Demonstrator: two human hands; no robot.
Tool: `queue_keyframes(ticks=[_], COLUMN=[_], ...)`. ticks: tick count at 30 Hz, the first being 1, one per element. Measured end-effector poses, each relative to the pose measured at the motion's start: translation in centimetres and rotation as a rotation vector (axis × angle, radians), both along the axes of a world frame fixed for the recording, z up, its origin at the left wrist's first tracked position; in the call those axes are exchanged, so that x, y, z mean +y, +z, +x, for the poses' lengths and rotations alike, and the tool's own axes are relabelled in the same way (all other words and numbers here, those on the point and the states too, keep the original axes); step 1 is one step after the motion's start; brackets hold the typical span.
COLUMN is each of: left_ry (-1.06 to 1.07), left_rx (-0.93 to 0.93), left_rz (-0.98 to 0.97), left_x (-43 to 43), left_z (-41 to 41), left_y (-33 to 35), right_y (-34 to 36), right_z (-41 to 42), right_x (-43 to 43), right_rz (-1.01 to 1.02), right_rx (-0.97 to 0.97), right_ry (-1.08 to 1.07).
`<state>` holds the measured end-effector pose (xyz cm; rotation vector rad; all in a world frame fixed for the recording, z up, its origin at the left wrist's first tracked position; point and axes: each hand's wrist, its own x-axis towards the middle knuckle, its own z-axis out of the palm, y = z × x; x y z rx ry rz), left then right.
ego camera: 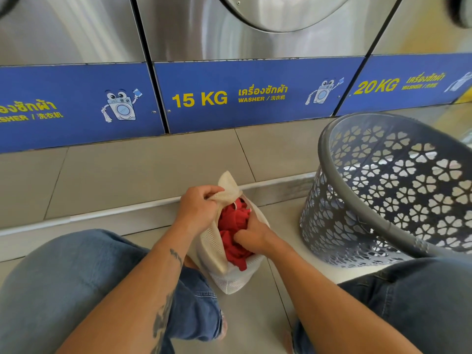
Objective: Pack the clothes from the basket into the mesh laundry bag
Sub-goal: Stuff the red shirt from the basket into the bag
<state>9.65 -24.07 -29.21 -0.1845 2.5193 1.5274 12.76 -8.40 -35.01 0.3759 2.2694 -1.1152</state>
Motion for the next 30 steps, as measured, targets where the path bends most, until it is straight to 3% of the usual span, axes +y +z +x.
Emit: queue_keyframes(ticks=[4,10,14,18,25,30], left_ry=[0.016,0.075,0.066,-0.018,0.021,0.177], left_rx=[0.019,0.002,-0.042,-0.113,-0.079,-0.035], left_rz=[-0.013,0.003,-0.020,-0.012,-0.028,-0.010], left_x=[-0.2,-0.6,-0.5,-0.4,0.0,-0.4], left_z=[0.1,0.3,0.4,0.5,-0.7,-1.0], left_y=[0.1,0.5,0.6,0.7,0.6,0.6], right_y=[4.0,2.3,-1.0,-1.9,-4.2,-4.5], right_z=[-0.9,1.0,3.5,3.1,2.9,2.2], right_x=[-0.7,-3.4,-3.7,-2.6,-2.6,-2.1], right_rz=[0.311,0.440,0.528,0.482,0.487,0.400], right_rx=[0.068,0.014,0.258,0.349,0.362,0.334], right_ry=[0.217,0.459,0.394,0.302,0.278,0.261])
